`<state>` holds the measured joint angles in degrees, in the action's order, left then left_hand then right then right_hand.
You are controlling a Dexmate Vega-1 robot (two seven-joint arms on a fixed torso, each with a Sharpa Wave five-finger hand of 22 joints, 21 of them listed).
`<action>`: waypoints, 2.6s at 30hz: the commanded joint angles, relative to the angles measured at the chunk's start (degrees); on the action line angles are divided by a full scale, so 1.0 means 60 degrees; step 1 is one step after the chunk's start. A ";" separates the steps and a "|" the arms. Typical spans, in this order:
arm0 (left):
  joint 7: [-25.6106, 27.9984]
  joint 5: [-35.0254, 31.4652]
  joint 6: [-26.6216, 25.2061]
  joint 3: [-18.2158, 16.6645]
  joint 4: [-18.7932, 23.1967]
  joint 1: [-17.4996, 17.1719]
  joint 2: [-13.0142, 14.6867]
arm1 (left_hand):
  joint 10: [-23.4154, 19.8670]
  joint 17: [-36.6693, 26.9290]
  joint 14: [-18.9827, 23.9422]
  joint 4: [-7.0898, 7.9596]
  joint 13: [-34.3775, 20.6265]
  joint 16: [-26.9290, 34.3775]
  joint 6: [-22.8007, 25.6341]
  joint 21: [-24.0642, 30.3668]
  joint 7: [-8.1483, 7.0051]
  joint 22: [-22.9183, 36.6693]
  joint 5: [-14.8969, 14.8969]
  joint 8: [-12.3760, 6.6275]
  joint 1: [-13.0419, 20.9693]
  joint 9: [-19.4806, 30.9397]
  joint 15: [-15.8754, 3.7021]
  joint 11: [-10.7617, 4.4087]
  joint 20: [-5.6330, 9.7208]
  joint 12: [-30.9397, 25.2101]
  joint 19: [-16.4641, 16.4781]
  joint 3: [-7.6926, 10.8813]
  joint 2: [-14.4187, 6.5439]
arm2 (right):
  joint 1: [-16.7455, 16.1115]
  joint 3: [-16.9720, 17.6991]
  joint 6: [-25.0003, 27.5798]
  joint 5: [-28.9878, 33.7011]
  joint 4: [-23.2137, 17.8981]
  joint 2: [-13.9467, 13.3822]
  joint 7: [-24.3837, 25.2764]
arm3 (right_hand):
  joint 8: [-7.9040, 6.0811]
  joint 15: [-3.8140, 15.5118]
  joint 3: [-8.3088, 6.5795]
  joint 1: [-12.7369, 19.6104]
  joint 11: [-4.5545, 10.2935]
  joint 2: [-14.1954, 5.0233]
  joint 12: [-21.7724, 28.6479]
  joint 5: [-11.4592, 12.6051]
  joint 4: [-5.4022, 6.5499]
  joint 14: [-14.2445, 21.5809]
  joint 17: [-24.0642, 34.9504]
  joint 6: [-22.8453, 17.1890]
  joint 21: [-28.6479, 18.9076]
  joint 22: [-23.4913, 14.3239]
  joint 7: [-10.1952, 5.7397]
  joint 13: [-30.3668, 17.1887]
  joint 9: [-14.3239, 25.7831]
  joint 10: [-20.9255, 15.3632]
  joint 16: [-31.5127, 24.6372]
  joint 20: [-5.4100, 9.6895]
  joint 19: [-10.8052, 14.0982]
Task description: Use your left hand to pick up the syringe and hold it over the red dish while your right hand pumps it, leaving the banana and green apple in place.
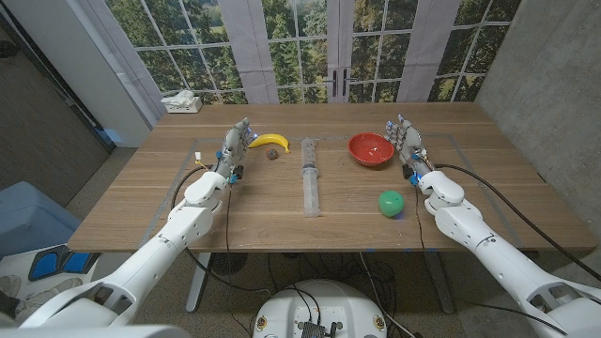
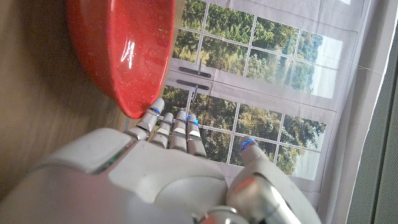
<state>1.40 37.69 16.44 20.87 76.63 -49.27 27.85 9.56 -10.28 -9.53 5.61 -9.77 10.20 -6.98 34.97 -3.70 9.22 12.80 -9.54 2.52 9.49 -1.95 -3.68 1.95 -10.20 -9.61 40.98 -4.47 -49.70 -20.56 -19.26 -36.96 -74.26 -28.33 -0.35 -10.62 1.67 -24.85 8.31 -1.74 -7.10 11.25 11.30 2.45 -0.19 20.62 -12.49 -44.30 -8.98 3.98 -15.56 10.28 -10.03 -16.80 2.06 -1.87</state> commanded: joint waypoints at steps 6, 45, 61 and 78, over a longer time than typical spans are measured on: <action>0.0910 -0.0150 -0.0196 0.0029 0.0771 -0.0399 -0.0207 | -0.0050 0.0029 -0.0017 -0.0098 -0.0033 0.0118 -0.0060 -0.0026 0.0003 0.0014 0.0070 -0.0089 0.0005 0.0045 -0.0420 0.0013 0.0675 -0.0162 0.0037 0.0023 -0.0533 | -0.0681 0.0085 -0.0733 0.0614 -0.0175 -0.0057 0.0730 | -0.0082 0.0173 -0.0057 0.0170 -0.0071 0.0030 0.0077 0.0022 -0.0141 0.0125 -0.0025 -0.0166 0.0043 -0.0023 0.0048 0.0037 0.0038 -0.0115 -0.0041 0.0403 0.0071; 0.1920 -0.1080 -0.1286 0.0488 0.1808 -0.0146 -0.0124 | -0.0202 0.0114 0.0344 -0.1107 -0.0042 0.0053 -0.0250 -0.0476 0.0095 0.0017 0.0025 -0.0099 0.0359 0.0050 -0.0324 -0.0042 0.0534 -0.0113 0.0559 -0.0312 0.0181 | -0.1325 0.0258 -0.1017 0.2087 -0.1608 -0.0630 0.1771 | -0.0109 0.0161 -0.0022 0.0282 -0.0056 -0.0015 0.0128 -0.0043 -0.0397 0.0290 -0.0174 -0.0305 0.0351 -0.0030 0.0028 0.0208 0.0037 -0.0277 -0.0036 0.0314 0.0370; 0.3298 -0.1914 -0.2582 0.0894 0.2938 -0.0093 -0.0231 | -0.0446 0.0089 0.0891 -0.2068 -0.0066 0.0144 -0.0267 -0.0835 0.0231 0.0035 -0.0164 -0.0213 0.0941 0.0074 0.0162 0.0212 0.0021 -0.0147 0.1092 -0.0388 0.0370 | -0.1889 0.0512 -0.1243 0.2173 -0.2022 -0.0906 0.1883 | -0.0113 0.0133 0.0008 0.0293 -0.0074 -0.0016 0.0140 -0.0066 -0.0475 0.0326 -0.0224 -0.0345 0.0492 -0.0033 0.0050 0.0266 0.0038 -0.0323 -0.0027 0.0260 0.0442; 0.4152 -0.2841 -0.4349 0.1408 0.3722 0.0379 -0.0199 | -0.0605 0.0066 0.1221 -0.2574 -0.0094 0.0146 -0.0075 -0.1071 0.0115 0.0056 -0.0326 -0.0349 0.1553 0.0101 0.0521 0.0396 -0.0392 -0.0170 0.1498 -0.0305 0.0188 | -0.2312 0.0701 -0.1413 0.2315 -0.2422 -0.1067 0.1920 | -0.0136 0.0075 0.0043 0.0287 -0.0108 -0.0023 0.0165 -0.0085 -0.0537 0.0432 -0.0268 -0.0444 0.0617 -0.0036 0.0092 0.0317 0.0040 -0.0404 -0.0048 0.0223 0.0563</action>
<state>23.36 24.15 -3.52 27.44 96.19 -48.69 26.51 6.05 -9.75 -2.44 -9.44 -10.01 10.87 -7.87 28.81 -2.96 9.49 11.01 -11.05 10.89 10.03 1.03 -1.42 -0.30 -10.87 -0.79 39.04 -3.48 -62.16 -17.03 -27.14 -23.56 -87.62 -34.19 10.98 -11.07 2.16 -24.59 9.59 -2.34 -7.18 11.91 10.80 -0.33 1.97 18.86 -14.64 -40.71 -8.97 4.48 -13.57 10.26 -12.09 -16.79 1.94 1.33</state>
